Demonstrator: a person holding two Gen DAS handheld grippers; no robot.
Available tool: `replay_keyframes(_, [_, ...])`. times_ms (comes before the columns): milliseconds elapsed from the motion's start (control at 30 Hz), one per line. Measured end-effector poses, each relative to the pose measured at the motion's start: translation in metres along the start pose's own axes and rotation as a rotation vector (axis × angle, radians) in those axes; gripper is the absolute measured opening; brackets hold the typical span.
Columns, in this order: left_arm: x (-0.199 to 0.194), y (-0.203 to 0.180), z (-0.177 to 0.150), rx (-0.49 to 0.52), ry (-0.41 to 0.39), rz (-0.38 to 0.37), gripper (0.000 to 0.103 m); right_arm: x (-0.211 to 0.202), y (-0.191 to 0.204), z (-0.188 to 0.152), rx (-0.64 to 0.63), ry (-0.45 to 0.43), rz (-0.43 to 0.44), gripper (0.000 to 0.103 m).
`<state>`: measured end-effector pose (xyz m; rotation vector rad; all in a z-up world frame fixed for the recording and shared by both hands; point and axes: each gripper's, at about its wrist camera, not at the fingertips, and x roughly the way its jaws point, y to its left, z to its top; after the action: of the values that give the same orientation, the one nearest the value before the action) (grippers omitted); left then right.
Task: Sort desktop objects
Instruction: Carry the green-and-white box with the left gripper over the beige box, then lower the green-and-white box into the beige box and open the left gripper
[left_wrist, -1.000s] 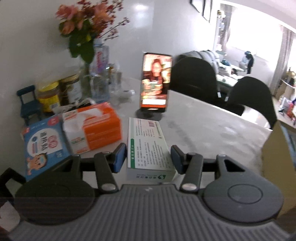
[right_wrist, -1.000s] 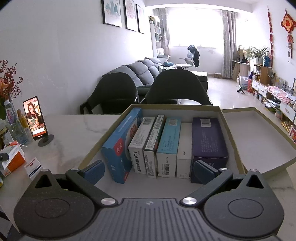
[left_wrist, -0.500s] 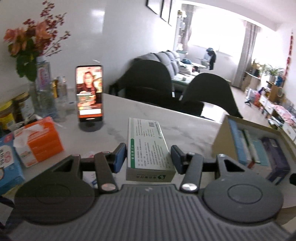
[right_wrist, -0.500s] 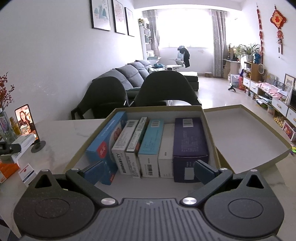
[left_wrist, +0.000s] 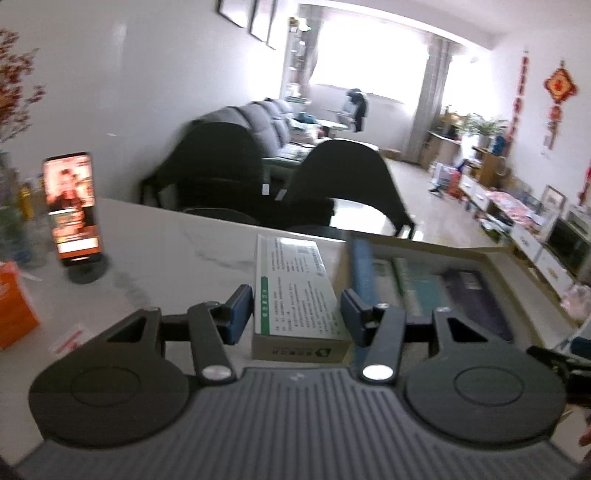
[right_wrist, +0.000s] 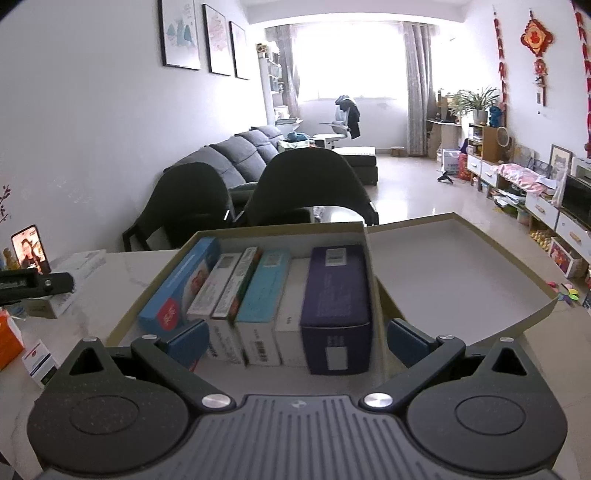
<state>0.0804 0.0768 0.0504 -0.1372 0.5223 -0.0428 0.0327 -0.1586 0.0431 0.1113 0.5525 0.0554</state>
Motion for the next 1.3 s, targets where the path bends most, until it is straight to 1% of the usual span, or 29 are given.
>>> replay_keyframes(400, [0.045, -0.065, 0.009, 0.04, 0.057, -0.172, 0.051, 0.001, -0.031, 0.008, 0.021, -0.005, -0.042, 0.103])
replay_keyframes(600, [0.071, -0.093, 0.013, 0.063, 0.109, -0.252, 0.051, 0.001, -0.045, 0.012, 0.04, -0.016, -0.061, 0.103])
replay_keyframes(733, [0.087, -0.106, 0.012, 0.068, 0.143, -0.283, 0.051, 0.001, -0.054, 0.013, 0.05, -0.019, -0.076, 0.103])
replay_keyframes(1000, [0.103, -0.117, 0.005, 0.045, 0.205, -0.323, 0.051, 0.004, -0.067, 0.011, 0.069, -0.015, -0.1, 0.103])
replay_keyframes(1300, [0.118, -0.124, 0.0, 0.004, 0.261, -0.37, 0.051, 0.0, -0.071, 0.007, 0.075, -0.018, -0.109, 0.103])
